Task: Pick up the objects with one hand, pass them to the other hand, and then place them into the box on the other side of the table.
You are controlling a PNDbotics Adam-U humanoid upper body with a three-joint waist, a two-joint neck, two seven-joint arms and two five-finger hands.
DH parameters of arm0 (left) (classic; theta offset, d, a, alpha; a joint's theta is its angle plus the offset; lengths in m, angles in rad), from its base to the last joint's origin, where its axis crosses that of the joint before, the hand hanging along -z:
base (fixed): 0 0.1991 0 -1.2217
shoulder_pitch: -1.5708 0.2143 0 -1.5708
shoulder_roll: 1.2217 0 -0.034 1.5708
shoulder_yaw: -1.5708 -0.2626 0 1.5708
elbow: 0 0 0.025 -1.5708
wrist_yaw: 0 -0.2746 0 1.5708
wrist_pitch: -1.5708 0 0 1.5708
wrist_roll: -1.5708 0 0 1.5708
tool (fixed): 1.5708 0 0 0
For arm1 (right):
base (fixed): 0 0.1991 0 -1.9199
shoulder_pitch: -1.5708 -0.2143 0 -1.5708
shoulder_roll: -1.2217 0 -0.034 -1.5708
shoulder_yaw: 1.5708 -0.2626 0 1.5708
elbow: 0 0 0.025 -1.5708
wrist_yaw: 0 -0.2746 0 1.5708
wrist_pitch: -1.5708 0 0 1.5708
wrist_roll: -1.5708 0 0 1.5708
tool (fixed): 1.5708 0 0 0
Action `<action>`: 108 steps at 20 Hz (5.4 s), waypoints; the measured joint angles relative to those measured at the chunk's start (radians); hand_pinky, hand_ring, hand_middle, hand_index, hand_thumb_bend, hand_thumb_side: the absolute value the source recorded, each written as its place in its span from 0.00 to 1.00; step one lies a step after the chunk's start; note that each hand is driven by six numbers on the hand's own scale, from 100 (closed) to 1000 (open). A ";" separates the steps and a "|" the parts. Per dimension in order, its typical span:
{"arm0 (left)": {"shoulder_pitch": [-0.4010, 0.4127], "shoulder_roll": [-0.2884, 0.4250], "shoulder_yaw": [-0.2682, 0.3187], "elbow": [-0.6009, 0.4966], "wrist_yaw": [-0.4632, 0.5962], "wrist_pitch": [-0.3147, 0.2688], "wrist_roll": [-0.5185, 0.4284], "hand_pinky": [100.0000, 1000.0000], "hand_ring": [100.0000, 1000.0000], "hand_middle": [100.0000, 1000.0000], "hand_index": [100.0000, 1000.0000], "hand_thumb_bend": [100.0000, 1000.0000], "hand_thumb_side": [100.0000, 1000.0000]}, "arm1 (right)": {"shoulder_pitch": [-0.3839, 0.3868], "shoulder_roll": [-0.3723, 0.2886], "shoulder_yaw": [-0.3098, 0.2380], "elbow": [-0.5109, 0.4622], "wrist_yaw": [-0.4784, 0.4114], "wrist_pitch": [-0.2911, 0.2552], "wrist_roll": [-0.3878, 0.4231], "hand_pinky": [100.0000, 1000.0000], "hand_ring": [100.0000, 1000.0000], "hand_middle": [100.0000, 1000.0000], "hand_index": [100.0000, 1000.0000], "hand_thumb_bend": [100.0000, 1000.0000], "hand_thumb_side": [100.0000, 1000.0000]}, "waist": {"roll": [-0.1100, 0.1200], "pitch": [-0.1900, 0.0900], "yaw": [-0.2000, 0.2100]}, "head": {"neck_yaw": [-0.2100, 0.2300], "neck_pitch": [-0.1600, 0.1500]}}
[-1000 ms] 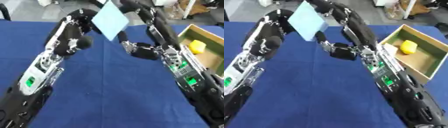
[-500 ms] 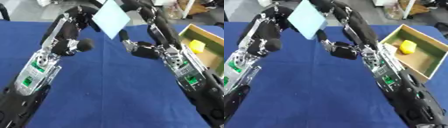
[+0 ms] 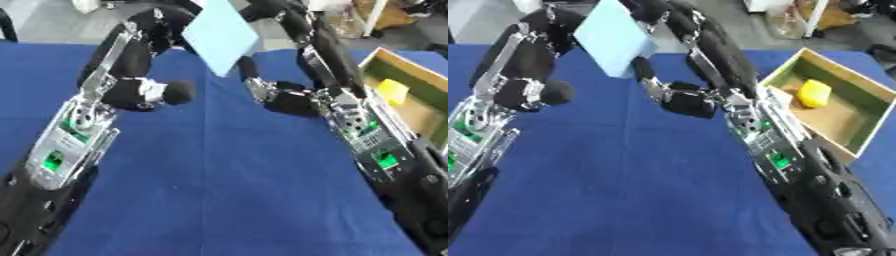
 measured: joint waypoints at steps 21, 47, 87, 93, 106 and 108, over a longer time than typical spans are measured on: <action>-0.010 0.000 0.020 -0.006 -0.130 0.018 0.000 0.71 0.70 0.72 0.65 1.00 0.43 | 0.001 0.001 -0.003 -0.003 -0.030 0.040 -0.100 0.83 0.61 0.34 0.89 0.00 0.00 | 0.000 0.000 0.000 | -0.006 0.000; -0.010 0.000 0.087 -0.045 -0.329 0.031 0.110 0.70 0.70 0.72 0.66 1.00 0.46 | 0.011 0.000 -0.010 -0.016 -0.046 0.050 -0.111 0.83 0.61 0.35 0.88 0.00 0.00 | 0.000 -0.001 -0.005 | -0.016 0.000; 0.142 0.080 0.336 -0.095 -0.391 0.031 0.351 0.70 0.70 0.72 0.66 1.00 0.51 | 0.174 -0.247 -0.331 0.409 -0.101 0.235 -0.421 0.84 0.61 0.41 0.85 0.00 0.21 | 0.000 -0.001 0.000 | -0.210 -0.010; 0.144 0.080 0.336 -0.092 -0.391 0.030 0.352 0.70 0.70 0.72 0.66 1.00 0.51 | 0.175 -0.248 -0.343 0.514 -0.109 0.231 -0.433 0.85 0.62 0.43 0.85 0.00 0.25 | 0.000 -0.001 0.001 | -0.263 -0.016; 0.149 0.080 0.337 -0.091 -0.391 0.031 0.351 0.70 0.70 0.71 0.66 1.00 0.52 | 0.164 -0.250 -0.349 0.624 -0.109 0.235 -0.402 0.89 0.73 0.76 0.91 0.00 0.30 | 0.000 -0.001 0.006 | -0.301 -0.021; 0.149 0.080 0.338 -0.091 -0.391 0.032 0.350 0.70 0.70 0.71 0.66 1.00 0.52 | 0.164 -0.250 -0.351 0.632 -0.110 0.235 -0.379 0.90 0.77 0.85 0.92 0.00 0.28 | 0.000 -0.001 0.007 | -0.304 -0.021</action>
